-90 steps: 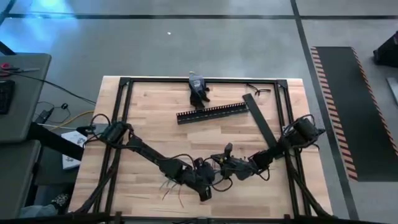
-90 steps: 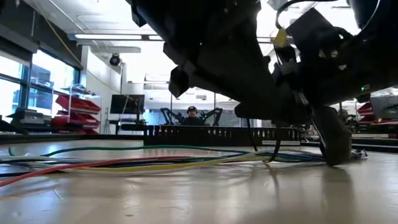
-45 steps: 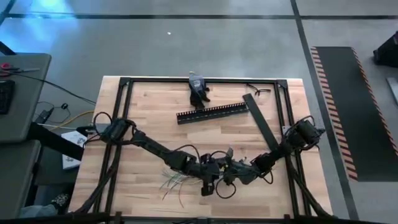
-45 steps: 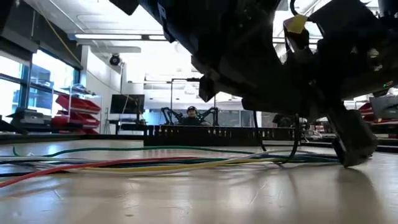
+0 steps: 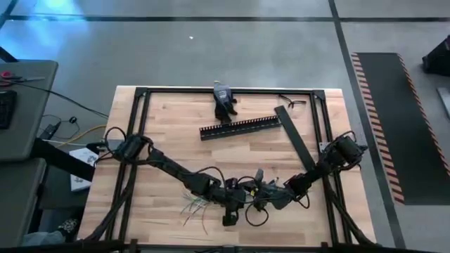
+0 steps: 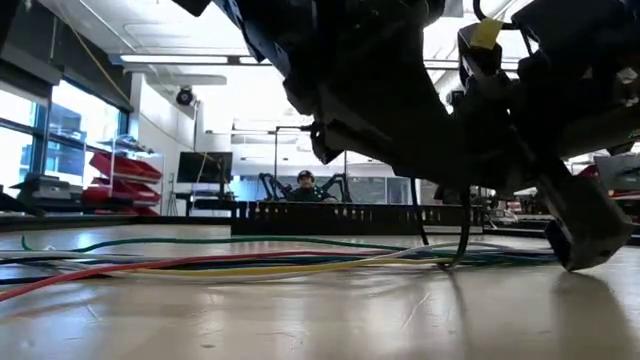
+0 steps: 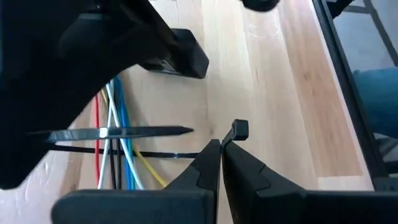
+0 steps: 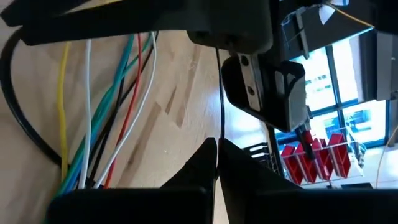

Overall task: Ziptie cables
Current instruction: Wrap the colored loose cables with the black zip tie

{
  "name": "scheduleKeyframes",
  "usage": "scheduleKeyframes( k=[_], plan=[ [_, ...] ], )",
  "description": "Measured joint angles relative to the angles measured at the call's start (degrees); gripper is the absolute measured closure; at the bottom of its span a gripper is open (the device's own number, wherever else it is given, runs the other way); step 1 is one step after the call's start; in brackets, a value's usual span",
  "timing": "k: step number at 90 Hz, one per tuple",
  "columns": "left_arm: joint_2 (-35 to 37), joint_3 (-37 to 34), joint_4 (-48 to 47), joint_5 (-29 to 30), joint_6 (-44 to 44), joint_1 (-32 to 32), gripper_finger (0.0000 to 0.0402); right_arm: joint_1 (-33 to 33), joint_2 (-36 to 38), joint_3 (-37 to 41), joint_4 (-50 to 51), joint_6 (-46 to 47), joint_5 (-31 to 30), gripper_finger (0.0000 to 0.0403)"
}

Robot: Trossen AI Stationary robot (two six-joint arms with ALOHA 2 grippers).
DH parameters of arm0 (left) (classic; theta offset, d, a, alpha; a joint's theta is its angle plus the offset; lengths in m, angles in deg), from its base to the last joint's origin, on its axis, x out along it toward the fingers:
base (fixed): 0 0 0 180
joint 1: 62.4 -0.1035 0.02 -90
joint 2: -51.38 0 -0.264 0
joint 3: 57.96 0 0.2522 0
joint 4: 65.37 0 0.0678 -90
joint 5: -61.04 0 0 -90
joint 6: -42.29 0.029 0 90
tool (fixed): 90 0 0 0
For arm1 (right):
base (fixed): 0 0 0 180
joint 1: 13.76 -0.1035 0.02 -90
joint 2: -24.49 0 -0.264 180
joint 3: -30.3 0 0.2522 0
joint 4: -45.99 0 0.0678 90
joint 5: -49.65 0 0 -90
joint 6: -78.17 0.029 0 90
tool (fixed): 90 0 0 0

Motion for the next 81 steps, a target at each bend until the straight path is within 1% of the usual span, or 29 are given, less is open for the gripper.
scheduleKeyframes(
  k=[34, 52, 65, 81],
  plan=[
    [0.0, 0.0, 0.0, 0.1, 0.1, -0.3, 0.0402, 0.0, 0.0, 0.0, -0.3, -0.1, -1.0, 0.0403],
    [1.6, 0.0, 0.1, 0.7, 0.5, -0.1, 0.0402, 0.0, 0.0, 0.0, -0.4, 0.1, -1.8, 0.0403],
    [1.6, 0.0, -0.5, 1.0, 1.4, -0.1, 0.0402, -0.3, -0.1, 0.1, -2.6, -0.3, -1.9, 0.0403],
    [1.6, 0.0, -2.5, 1.7, 0.5, 0.1, 0.0402, -1.1, -0.1, 0.1, -4.2, -1.6, -2.4, 0.0403]
  ],
)
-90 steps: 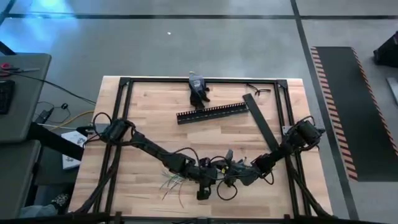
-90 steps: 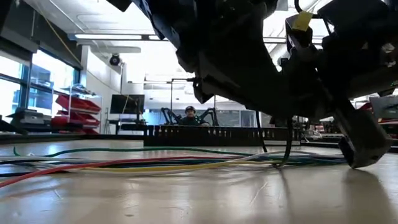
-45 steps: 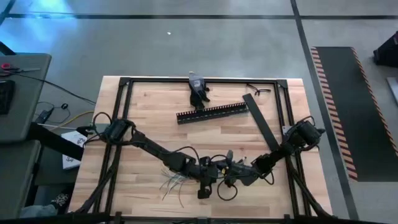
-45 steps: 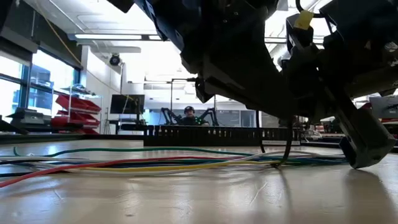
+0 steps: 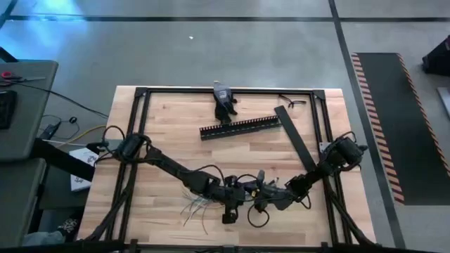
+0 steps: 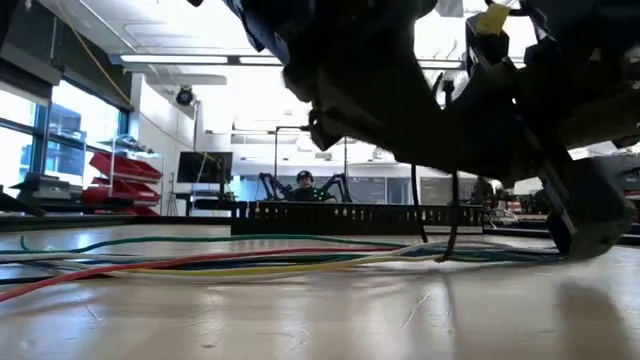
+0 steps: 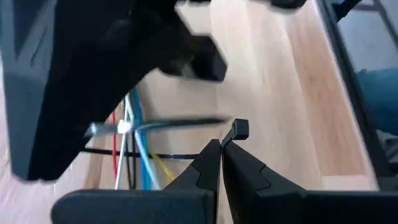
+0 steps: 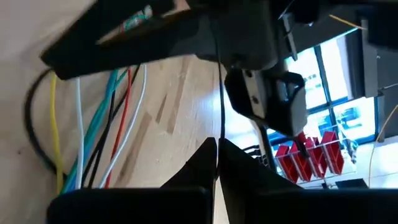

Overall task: Ziptie cables
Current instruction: Wrap the colored loose cables with the black zip tie

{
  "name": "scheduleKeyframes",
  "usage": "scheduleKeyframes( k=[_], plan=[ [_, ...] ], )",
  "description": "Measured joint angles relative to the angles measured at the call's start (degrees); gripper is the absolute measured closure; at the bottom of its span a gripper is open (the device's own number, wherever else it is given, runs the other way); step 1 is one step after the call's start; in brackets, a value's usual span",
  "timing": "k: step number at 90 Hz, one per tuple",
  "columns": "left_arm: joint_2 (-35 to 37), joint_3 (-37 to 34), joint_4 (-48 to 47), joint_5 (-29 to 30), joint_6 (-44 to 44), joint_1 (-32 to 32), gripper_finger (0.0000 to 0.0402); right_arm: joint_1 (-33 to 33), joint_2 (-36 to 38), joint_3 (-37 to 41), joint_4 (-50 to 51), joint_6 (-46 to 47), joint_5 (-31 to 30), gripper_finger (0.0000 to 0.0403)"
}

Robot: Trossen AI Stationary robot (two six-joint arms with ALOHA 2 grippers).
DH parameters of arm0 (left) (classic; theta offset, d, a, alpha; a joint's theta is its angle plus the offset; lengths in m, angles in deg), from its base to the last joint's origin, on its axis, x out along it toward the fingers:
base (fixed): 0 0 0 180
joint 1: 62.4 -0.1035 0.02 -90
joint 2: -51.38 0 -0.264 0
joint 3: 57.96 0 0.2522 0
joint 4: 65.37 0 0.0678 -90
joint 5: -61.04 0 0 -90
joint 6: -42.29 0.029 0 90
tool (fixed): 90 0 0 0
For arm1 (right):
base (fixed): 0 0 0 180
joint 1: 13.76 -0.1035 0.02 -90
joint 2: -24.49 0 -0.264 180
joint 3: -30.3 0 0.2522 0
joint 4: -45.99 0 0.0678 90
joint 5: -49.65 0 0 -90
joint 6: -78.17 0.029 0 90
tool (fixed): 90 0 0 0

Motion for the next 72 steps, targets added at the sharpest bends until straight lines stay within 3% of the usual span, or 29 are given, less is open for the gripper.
scheduleKeyframes(
  k=[72],
  plan=[
    [1.6, 0.0, 1.6, 1.6, 1.1, 0.5, 0.0402, 0.1, 0.0, 0.0, 0.6, 2.1, -1.0, 0.0403]
  ],
)
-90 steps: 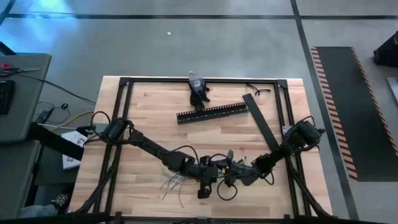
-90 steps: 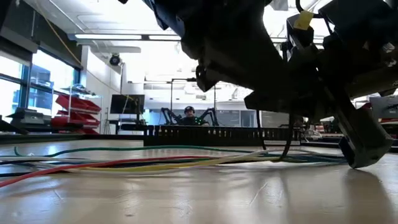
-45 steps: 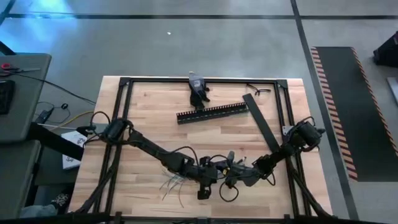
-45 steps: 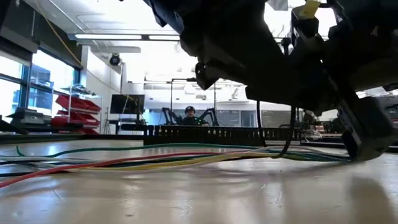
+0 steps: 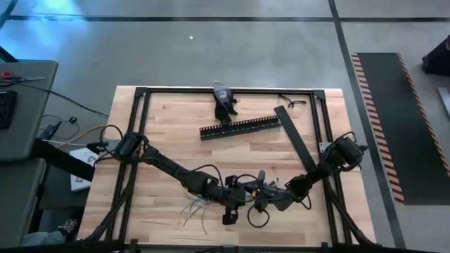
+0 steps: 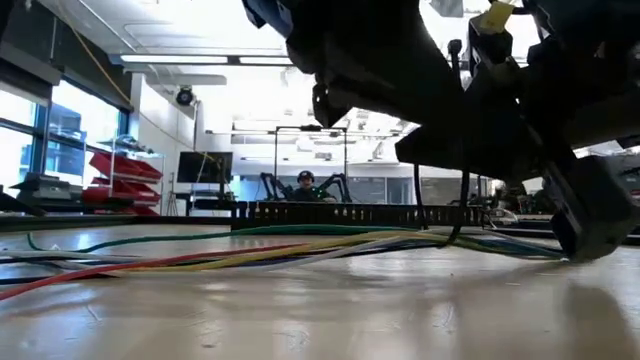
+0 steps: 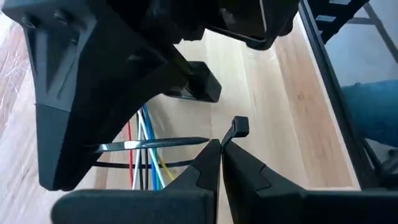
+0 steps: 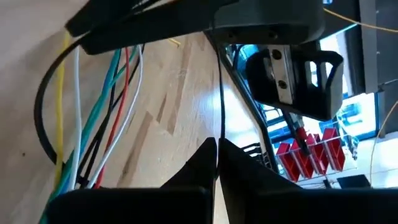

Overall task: Ziptie cables
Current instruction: Wrap the colored loose cables with the black zip tie

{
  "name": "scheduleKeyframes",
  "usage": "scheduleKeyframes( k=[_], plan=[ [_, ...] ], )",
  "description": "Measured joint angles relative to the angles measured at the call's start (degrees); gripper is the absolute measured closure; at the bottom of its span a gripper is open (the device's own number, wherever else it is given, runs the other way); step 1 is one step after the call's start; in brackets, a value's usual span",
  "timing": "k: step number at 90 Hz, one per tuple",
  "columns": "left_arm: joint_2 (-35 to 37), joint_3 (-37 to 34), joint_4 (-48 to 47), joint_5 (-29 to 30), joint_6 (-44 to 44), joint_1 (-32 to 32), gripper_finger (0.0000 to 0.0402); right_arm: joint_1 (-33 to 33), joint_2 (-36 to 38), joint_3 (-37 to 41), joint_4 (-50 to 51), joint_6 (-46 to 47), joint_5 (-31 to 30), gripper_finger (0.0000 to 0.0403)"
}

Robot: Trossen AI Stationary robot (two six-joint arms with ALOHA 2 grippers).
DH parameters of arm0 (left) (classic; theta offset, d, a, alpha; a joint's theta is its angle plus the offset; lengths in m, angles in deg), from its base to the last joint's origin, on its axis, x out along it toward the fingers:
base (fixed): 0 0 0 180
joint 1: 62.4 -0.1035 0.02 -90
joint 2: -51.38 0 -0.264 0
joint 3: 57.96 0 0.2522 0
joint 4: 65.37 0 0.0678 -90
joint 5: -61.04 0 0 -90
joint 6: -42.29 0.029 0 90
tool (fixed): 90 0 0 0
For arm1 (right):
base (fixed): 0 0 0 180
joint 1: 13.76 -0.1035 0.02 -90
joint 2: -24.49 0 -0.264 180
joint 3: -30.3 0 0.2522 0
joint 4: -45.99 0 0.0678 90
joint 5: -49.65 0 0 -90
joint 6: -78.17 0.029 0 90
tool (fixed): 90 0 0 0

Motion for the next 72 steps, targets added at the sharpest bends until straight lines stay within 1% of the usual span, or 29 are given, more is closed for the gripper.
scheduleKeyframes(
  k=[16, 32, 72],
  plan=[
    [0.0, 0.0, -0.2, 0.0, 0.0, 0.0, 0.0402, 0.1, 0.0, 0.0, -0.4, 2.4, 0.0, 0.0403],
    [0.0, 0.0, -0.3, 0.0, -0.1, 0.1, 0.0402, 0.3, 0.0, 0.0, -0.4, 2.5, -0.1, 0.0403],
    [0.0, 0.0, -0.2, 0.0, -0.2, 0.2, 0.0402, -0.3, 0.1, 0.0, -1.2, -5.2, -1.2, 0.0403]
  ],
)
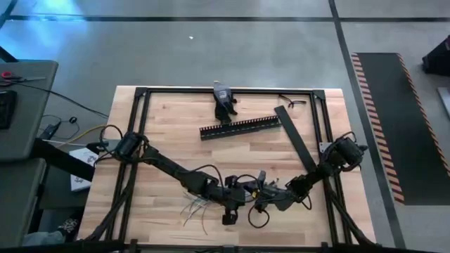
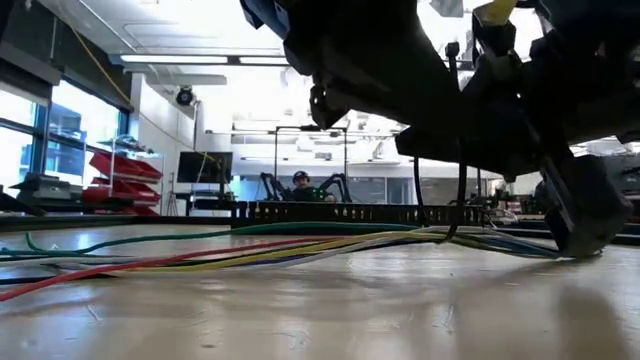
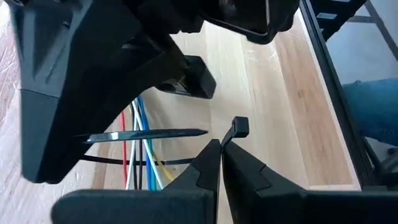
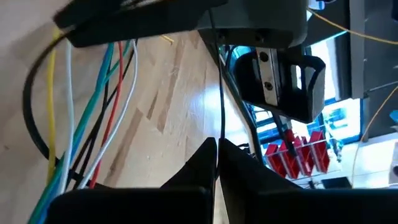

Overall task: Ziptie cables
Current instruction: Wrap the colored loose cables with the black zip tie

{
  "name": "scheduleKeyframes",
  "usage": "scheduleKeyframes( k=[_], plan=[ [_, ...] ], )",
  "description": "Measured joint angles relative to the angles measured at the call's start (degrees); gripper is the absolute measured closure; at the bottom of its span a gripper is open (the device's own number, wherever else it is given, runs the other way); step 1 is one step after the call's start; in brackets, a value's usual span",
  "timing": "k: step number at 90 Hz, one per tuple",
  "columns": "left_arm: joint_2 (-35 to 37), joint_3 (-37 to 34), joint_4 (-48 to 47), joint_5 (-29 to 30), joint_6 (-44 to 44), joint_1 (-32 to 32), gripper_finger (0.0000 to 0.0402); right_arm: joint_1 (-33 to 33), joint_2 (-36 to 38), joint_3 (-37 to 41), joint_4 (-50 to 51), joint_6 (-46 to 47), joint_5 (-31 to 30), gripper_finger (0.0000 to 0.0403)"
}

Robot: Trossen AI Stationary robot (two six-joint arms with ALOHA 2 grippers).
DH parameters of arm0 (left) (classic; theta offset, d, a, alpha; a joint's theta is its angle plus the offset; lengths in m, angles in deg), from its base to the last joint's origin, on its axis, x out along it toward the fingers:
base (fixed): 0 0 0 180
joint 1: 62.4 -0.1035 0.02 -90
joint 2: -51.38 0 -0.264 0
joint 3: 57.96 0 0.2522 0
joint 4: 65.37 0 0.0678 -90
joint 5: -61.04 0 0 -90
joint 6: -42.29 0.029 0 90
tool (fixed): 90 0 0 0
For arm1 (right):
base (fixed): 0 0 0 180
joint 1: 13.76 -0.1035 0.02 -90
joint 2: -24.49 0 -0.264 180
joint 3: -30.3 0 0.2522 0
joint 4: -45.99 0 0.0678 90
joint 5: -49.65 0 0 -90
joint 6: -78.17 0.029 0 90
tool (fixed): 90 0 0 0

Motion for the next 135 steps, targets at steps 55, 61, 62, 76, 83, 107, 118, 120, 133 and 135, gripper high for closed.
scheduleKeyframes(
  k=[55, 61, 62, 76, 83, 107, 118, 120, 133, 135],
  plan=[
    [0.0, 0.0, 0.4, -0.5, -0.1, 0.0, 0.0402, -0.1, 0.0, 0.0, -2.3, -7.1, -0.4, 0.0403],
    [0.0, 0.0, 0.5, -0.5, -0.4, 0.0, 0.0402, 0.0, 0.0, 0.0, -2.3, -7.0, -0.4, 0.0403],
    [0.0, 0.0, 0.5, -0.5, -0.5, 0.0, 0.0402, 0.1, 0.0, 0.0, -2.3, -6.9, -0.4, 0.0403],
    [0.0, 0.0, 0.5, -0.5, -0.6, 0.0, 0.0402, 0.2, 0.0, 0.0, -2.3, -5.3, -0.4, 0.0403],
    [0.0, 0.0, 0.5, -0.6, -0.6, 0.0, 0.0402, 0.2, 0.0, 0.0, -2.3, -4.3, -0.2, 0.0403],
    [0.0, 0.0, 0.4, -0.6, -0.6, 0.0, 0.0402, 0.2, 0.0, 0.0, -2.8, -4.2, 0.6, 0.0403],
    [0.0, 0.0, 0.4, -0.6, -0.6, 0.0, 0.0402, 0.1, 0.0, 0.0, -3.2, -4.4, 1.2, 0.0403],
    [0.0, 0.0, 0.4, -0.6, -0.6, 0.0, 0.0402, 0.1, 0.0, 0.0, -3.3, -4.5, 1.2, 0.0403],
    [0.0, 0.0, 0.4, -0.6, -0.6, 0.0, 0.0402, -0.5, 0.0, 0.0, -5.6, -7.6, 1.2, 0.0403],
    [0.0, 0.0, 0.4, -0.6, -0.6, 0.0, 0.0402, -0.6, 0.0, 0.0, -6.0, -8.0, 1.2, 0.0403]
  ],
)
